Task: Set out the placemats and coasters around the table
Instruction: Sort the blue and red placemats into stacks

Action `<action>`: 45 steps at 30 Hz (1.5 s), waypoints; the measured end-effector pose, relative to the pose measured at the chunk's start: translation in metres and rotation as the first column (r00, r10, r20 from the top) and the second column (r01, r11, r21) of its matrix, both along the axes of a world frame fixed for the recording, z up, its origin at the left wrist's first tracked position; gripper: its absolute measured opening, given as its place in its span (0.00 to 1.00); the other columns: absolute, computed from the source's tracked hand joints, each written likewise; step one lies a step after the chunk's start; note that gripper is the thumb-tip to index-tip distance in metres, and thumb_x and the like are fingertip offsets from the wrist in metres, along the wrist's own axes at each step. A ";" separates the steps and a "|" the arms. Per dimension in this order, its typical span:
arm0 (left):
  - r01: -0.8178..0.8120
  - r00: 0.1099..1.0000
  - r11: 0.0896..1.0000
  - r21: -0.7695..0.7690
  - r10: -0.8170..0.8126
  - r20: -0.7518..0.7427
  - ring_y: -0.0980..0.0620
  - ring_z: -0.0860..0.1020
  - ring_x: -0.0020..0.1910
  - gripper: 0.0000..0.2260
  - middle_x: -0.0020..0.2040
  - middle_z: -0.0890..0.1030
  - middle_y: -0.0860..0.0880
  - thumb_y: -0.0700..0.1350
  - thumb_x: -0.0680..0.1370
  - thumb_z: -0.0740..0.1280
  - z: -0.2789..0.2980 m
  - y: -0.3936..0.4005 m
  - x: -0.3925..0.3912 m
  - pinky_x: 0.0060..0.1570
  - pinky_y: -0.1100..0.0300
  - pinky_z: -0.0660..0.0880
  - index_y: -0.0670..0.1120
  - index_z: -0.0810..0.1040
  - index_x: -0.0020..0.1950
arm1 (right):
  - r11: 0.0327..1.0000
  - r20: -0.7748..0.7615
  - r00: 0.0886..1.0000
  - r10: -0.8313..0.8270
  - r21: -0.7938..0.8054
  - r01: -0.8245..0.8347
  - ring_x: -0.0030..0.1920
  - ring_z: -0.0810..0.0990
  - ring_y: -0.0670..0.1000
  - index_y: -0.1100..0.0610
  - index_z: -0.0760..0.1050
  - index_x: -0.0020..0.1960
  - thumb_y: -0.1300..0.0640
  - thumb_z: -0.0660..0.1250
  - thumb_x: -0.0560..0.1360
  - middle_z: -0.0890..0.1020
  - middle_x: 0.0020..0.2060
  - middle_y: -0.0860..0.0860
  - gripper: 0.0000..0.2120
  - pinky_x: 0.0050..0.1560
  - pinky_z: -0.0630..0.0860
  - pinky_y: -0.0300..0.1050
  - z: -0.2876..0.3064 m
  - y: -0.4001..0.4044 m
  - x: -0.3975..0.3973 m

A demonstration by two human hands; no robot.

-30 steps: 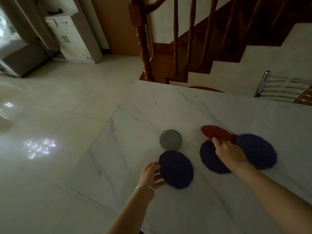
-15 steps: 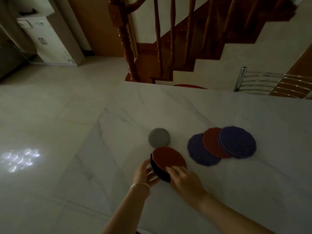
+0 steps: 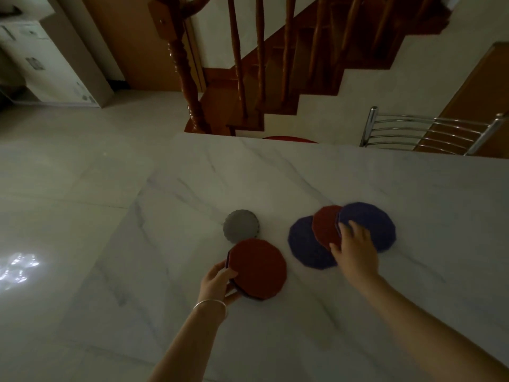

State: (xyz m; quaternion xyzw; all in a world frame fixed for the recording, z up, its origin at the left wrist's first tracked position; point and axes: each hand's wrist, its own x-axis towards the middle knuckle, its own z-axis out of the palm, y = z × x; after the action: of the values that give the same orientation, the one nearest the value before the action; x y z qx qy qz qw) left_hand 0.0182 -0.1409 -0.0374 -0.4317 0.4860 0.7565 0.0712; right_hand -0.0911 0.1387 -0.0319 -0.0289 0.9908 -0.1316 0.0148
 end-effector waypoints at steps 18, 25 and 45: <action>-0.001 1.000 1.000 0.000 0.001 0.009 0.45 0.78 0.40 0.11 0.42 0.78 0.45 0.33 0.74 0.63 0.008 0.003 -0.005 0.37 0.54 0.76 0.46 0.77 0.50 | 0.965 0.151 0.987 0.046 0.249 -0.084 0.45 0.80 0.60 0.60 0.65 0.68 0.57 0.56 0.80 0.81 0.48 0.61 0.18 0.38 0.73 0.49 0.006 0.048 -0.041; 0.038 0.999 0.999 -0.002 -0.038 -0.012 0.44 0.79 0.41 0.11 0.44 0.79 0.44 0.33 0.75 0.63 0.019 0.001 -0.007 0.38 0.53 0.77 0.45 0.77 0.52 | 0.907 -0.352 0.907 -0.230 -0.415 0.069 0.32 0.80 0.61 0.64 0.75 0.59 0.64 0.62 0.76 0.83 0.36 0.64 0.13 0.34 0.73 0.48 0.070 -0.007 -0.009; 0.090 0.996 0.987 -0.135 -0.092 -0.011 0.47 0.79 0.41 0.16 0.45 0.80 0.43 0.30 0.72 0.65 0.029 0.003 -0.020 0.32 0.55 0.79 0.43 0.74 0.58 | 0.794 0.012 0.822 0.569 -0.267 -0.546 0.66 0.71 0.52 0.49 0.68 0.69 0.51 0.62 0.77 0.72 0.68 0.50 0.21 0.61 0.74 0.47 0.003 -0.095 0.069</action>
State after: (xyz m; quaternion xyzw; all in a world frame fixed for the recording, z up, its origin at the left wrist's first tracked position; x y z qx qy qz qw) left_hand -0.0021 -0.1381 -0.0081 -0.4062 0.5558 0.7217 0.0721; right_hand -0.0217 0.0438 -0.0292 -0.3151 0.9114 -0.2474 0.0944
